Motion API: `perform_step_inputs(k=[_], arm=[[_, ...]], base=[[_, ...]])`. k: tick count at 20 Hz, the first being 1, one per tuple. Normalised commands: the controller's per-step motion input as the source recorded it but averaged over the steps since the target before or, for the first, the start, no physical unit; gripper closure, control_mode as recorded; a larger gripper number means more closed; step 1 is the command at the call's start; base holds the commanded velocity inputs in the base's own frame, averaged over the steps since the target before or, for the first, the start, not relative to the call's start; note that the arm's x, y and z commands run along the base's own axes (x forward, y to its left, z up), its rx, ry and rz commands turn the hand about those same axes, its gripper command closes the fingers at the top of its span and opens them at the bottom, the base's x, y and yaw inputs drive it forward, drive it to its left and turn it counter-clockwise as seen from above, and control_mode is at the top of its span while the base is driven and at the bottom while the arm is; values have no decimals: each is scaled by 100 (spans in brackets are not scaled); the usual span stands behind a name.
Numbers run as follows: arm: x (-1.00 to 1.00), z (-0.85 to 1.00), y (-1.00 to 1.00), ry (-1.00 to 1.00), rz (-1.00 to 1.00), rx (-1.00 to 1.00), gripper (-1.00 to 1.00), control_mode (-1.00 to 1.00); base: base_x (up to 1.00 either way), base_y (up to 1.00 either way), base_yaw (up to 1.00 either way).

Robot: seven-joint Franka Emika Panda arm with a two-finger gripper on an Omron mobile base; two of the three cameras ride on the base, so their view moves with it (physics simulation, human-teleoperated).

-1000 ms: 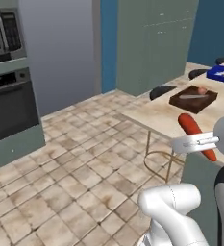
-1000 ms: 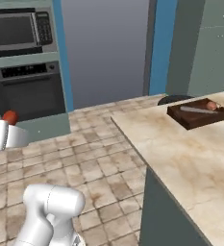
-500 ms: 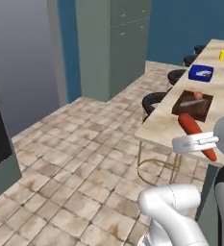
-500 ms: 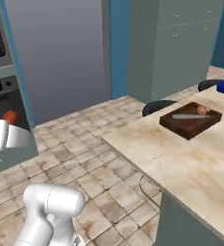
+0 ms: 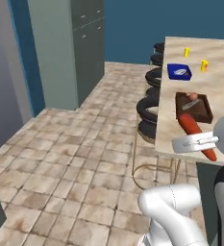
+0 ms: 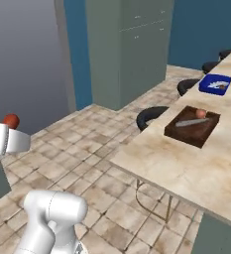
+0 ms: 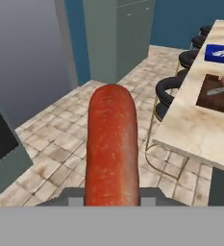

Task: Gather the carrot and onion from the fridge and place them on a tray on the dining counter. Then gather the chicken drumstick and fish from the fridge and place them on the other tray.

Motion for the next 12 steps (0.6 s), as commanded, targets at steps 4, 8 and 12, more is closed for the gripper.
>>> perform_step_inputs(k=[4, 8, 12], arm=[[0, 0, 0, 0, 0, 0, 100, 100], [0, 0, 0, 0, 0, 0, 100, 100], [0, 0, 0, 0, 0, 0, 100, 100]], base=[[69, 59, -50], [67, 58, -51], [65, 58, -51]])
